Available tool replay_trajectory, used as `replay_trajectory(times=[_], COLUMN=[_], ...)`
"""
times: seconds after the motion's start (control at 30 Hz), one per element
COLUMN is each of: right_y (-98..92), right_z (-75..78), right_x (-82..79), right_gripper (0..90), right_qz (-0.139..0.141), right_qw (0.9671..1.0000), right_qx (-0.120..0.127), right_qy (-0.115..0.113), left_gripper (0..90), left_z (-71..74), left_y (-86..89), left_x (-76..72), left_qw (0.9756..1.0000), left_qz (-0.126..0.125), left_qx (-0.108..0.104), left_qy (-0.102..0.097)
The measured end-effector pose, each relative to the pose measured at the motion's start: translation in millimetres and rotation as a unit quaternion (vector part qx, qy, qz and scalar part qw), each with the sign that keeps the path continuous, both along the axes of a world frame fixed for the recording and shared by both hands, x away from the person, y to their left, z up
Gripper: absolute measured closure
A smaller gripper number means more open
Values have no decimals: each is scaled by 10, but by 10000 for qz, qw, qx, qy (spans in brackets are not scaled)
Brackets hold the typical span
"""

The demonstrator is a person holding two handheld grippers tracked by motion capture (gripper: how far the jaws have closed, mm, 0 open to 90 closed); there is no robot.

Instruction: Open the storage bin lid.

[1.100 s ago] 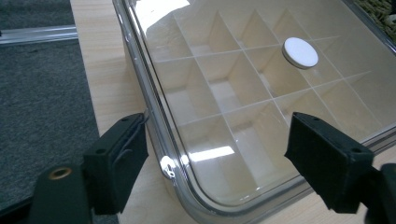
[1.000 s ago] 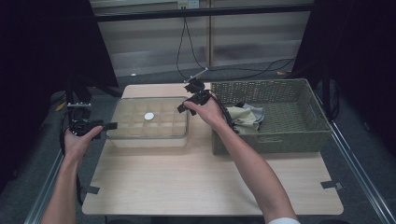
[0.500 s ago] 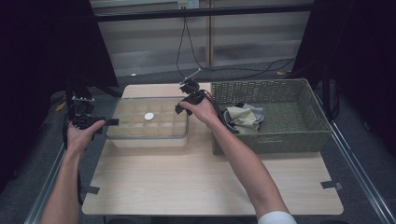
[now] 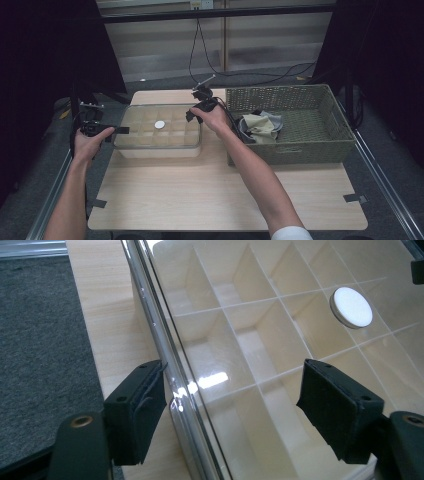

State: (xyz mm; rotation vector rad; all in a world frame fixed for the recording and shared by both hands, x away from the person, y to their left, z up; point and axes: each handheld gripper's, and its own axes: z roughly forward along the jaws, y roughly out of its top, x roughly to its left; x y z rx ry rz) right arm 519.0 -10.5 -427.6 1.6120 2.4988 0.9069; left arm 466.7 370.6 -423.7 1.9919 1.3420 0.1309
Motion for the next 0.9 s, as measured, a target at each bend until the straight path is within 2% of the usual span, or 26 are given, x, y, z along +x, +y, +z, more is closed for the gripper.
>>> replay_trajectory(times=[0.07, 0.17, 0.27, 0.33, 0.4, 0.5, 0.53, 0.63, 0.83, 0.9], right_y=[-2, -2, 4, 5, -11, -33, -33, -74, -94, -111], right_z=[-3, -12, -22, -29, -61, -64, -64, -65, -30, -1], right_x=[5, 8, 7, 10, 20, 19, 19, 6, -17, -42], right_gripper=[223, 218, 210, 216, 228, 291, 291, 367, 421, 455], right_qz=[-64, -91, -108, -161, -291, -515, -515, -798, -973, -1071], right_qw=[10000, 9999, 9999, 9997, 9988, 9973, 9973, 9945, 9926, 9910], right_qx=[41, 84, 99, 163, 372, 517, 517, 668, 721, 800], right_qy=[35, 41, 33, 56, 103, 117, 117, 82, 54, -19], left_gripper=[268, 299, 287, 288, 280, 282, 291, 320, 356, 418], left_z=[-13, -47, -86, -85, -95, -95, -95, -87, -71, -54], left_y=[0, 0, -3, 1, -9, -8, -8, 5, 26, 72], left_x=[15, 30, 35, 38, 44, 56, 56, 50, 43, 30], left_qw=[10000, 9999, 9997, 9997, 9997, 9996, 9996, 9995, 9997, 9996], left_qz=[-34, -14, -79, -100, -79, -60, -60, 30, 73, 143], left_qx=[56, 18, -86, -72, -96, -129, -129, -172, -117, -198], left_qy=[52, 130, 194, 203, 202, 258, 258, 272, 178, 113])
